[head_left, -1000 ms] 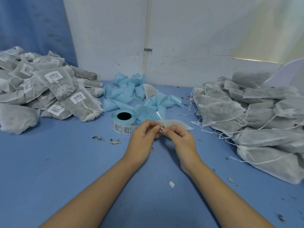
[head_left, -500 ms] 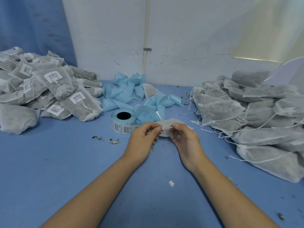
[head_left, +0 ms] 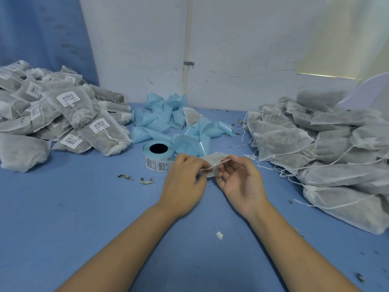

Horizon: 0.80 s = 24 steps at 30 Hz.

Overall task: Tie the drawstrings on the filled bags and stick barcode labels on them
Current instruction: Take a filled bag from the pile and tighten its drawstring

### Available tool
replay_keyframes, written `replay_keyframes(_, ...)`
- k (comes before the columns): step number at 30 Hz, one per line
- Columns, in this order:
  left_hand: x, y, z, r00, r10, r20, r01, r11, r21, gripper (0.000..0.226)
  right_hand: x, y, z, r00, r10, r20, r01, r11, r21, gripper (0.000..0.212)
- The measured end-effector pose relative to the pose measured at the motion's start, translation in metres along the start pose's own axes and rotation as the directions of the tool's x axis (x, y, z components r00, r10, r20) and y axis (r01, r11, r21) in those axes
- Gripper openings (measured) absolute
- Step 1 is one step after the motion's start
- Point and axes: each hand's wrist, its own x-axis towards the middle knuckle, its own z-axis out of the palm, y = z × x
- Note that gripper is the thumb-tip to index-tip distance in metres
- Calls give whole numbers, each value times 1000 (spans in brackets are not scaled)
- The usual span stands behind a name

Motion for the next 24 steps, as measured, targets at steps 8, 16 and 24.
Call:
replay_keyframes(8,2,-8,-6,992,122,-13,-121,990,75,37,-9,1,8,933,149,327,-164,986,18,34)
replay_keyframes(16,8,9,-18,942,-242,-232,120,890,-440,21,-8,1,8,973,64,220,-72,997,28,31)
replay_keyframes(24,13,13,-20,885,-344,-313,88,785,-613,32,-6,14,13,966,-243,-89,185,889,-419,23)
